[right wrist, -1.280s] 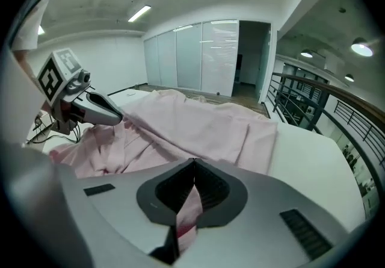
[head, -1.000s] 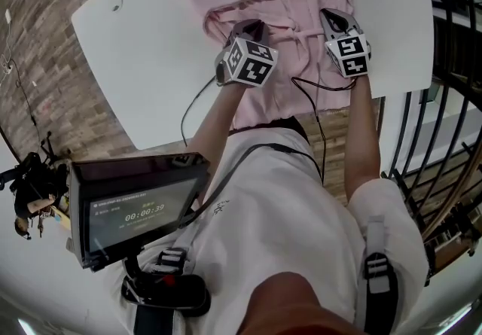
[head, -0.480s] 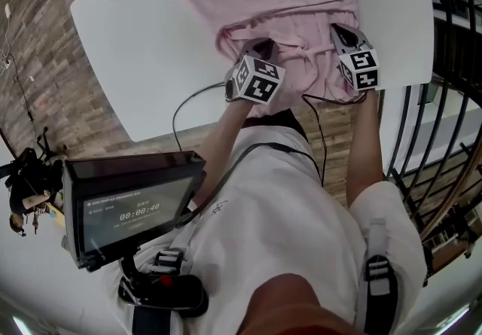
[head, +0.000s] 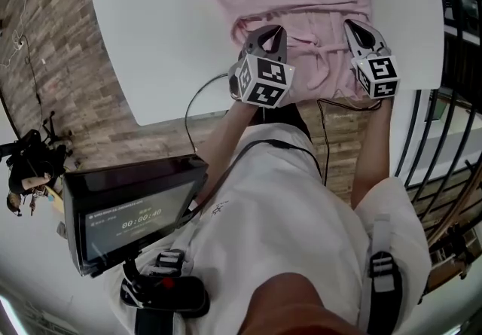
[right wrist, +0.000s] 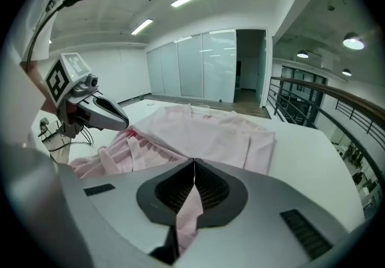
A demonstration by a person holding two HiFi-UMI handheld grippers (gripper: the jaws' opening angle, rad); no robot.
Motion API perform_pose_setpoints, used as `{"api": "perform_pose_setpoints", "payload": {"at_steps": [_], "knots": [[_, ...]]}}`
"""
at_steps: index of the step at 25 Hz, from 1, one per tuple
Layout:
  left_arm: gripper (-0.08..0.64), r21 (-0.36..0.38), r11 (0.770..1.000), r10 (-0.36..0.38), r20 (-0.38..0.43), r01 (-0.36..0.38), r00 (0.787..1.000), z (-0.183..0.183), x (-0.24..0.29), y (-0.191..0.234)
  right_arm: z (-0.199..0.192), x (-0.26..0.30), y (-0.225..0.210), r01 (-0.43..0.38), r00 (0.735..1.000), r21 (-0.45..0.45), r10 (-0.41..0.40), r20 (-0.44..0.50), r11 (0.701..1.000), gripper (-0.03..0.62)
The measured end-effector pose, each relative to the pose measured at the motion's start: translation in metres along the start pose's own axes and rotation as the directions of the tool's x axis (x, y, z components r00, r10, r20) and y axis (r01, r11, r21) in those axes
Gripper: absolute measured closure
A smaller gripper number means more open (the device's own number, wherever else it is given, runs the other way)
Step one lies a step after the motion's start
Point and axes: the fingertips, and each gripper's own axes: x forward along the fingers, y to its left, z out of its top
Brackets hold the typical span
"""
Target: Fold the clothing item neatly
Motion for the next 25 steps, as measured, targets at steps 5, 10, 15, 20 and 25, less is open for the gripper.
{"api": "perform_pose_setpoints", "payload": {"at_steps": [5, 10, 15, 20, 25], "knots": [[0.557, 0.063, 0.998, -0.018, 0.07, 0.014, 0.997, 0.032, -0.01, 0.005, 0.035, -0.017, 0.012, 0.031, 0.997, -0.007, -0.03, 0.073, 1.0, 0.588], [0.557, 0.145, 0.987, -0.091, 0.12, 0.073, 0.989, 0.07, -0.005, 0.007, 0.065, -0.016, 0.009, 0.07, 0.992, -0.003, -0.07, 0.105, 0.998, 0.588], [0.557, 0.239, 0.965, -0.148, 0.143, 0.111, 0.979, 0.077, -0.018, 0.046, 0.098, 0.005, 0.025, 0.185, 0.977, -0.031, -0.18, 0.114, 0.982, 0.588], [0.557, 0.244, 0.961, -0.169, 0.137, 0.132, 0.976, 0.089, -0.021, 0.053, 0.123, 0.001, 0.023, 0.193, 0.972, -0.031, -0.187, 0.14, 0.981, 0.588], [0.557, 0.243, 0.961, -0.169, 0.149, 0.129, 0.974, 0.099, -0.005, 0.07, 0.138, 0.022, 0.011, 0.201, 0.968, -0.046, -0.192, 0.161, 0.978, 0.588]]}}
